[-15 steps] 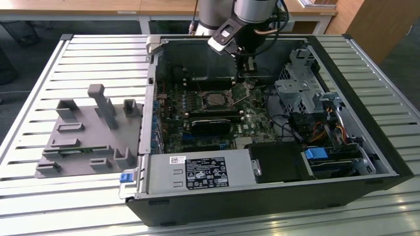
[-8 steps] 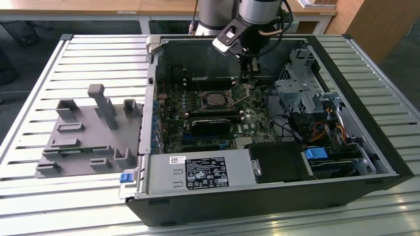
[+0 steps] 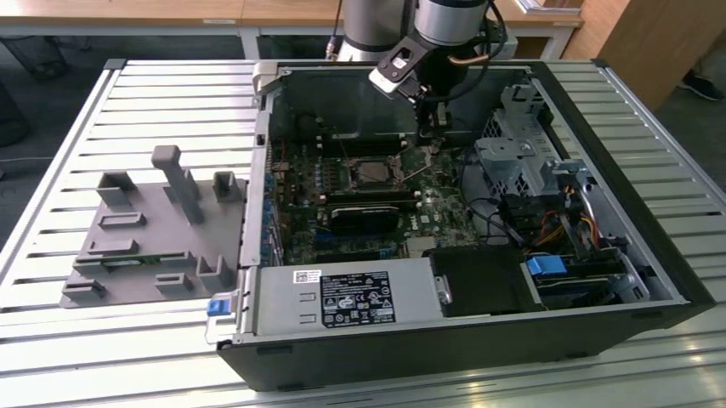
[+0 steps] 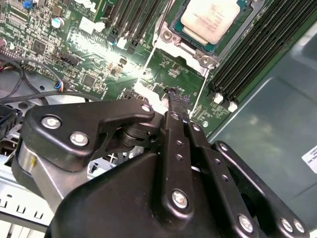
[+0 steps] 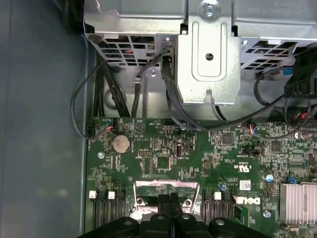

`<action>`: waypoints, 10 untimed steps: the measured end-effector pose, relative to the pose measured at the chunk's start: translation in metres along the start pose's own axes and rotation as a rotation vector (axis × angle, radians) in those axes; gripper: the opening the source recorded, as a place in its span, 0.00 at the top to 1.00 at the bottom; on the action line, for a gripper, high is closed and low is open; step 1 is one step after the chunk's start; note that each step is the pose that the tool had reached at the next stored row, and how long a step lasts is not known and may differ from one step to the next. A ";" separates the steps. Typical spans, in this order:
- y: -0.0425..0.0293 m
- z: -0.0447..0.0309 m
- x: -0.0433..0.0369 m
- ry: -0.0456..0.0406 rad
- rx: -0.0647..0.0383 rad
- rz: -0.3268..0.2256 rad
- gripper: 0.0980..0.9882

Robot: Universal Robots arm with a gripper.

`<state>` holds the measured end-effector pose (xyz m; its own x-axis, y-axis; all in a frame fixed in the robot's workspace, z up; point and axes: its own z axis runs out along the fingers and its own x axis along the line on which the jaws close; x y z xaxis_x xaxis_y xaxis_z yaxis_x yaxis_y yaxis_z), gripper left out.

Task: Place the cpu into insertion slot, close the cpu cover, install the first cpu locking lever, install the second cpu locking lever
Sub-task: 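Close the cpu cover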

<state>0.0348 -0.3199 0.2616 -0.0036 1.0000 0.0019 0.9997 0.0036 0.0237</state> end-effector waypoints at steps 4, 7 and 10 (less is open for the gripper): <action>0.0032 0.0008 0.0002 0.0001 0.000 0.000 0.99; 0.0054 0.0015 0.0004 0.0000 0.000 0.000 0.99; 0.0077 0.0022 0.0004 0.0000 0.000 0.000 0.99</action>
<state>0.0425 -0.3194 0.2596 -0.0037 1.0000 0.0020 0.9997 0.0036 0.0234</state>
